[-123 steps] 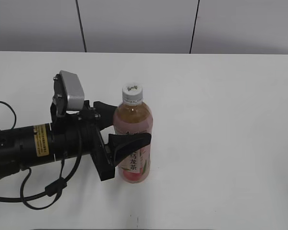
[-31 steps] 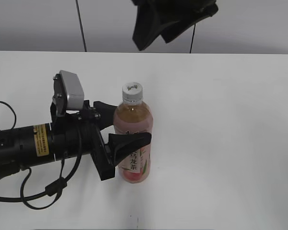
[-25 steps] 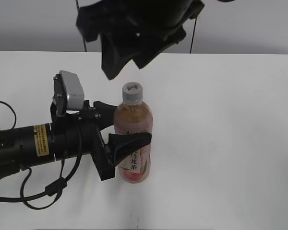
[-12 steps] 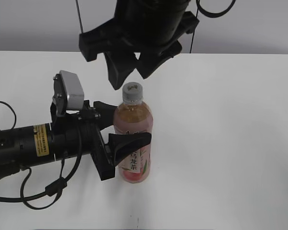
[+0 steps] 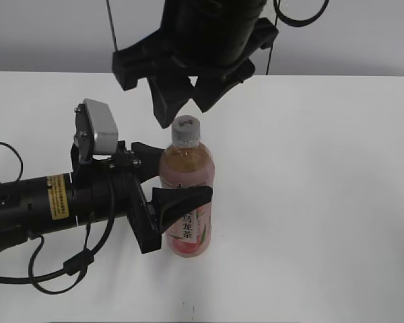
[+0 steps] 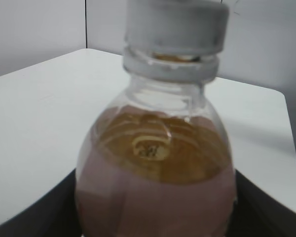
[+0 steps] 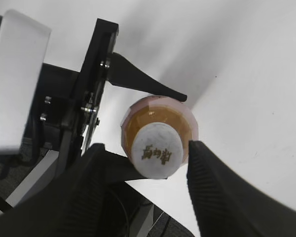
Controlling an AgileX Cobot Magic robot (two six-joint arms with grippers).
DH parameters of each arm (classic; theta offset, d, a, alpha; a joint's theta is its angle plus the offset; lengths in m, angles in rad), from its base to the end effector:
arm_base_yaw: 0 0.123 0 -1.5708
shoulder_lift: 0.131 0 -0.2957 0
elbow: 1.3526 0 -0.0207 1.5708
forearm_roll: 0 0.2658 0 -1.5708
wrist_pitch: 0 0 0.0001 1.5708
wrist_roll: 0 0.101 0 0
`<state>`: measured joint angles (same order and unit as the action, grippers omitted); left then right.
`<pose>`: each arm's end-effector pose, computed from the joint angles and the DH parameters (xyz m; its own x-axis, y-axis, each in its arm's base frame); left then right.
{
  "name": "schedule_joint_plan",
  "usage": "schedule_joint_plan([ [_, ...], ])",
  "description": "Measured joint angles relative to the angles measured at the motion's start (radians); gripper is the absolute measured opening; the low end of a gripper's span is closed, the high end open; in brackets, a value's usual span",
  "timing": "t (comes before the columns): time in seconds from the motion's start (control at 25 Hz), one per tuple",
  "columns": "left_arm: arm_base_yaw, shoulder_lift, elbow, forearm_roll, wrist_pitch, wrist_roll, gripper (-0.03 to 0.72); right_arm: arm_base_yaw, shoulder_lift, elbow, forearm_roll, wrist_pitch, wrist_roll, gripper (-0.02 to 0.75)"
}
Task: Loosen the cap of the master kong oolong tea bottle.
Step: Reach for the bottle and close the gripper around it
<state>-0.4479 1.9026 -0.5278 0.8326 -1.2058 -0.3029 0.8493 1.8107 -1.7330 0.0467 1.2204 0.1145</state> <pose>0.2377 -0.1916 0.1212 -0.1426 0.1254 -0.9818 0.9315 0.3524 -0.0903 0.2663 0.3094 0.3274 -0.7118 -0.6123 -0.3442 -0.6734 0.7342 0.0866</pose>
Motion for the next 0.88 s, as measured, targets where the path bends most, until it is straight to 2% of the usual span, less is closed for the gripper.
schedule_joint_plan([
  [0.88,0.000,0.000,0.000,0.000,0.000,0.000,0.462,0.000,0.011,0.034,-0.015,0.001,0.000,0.403],
])
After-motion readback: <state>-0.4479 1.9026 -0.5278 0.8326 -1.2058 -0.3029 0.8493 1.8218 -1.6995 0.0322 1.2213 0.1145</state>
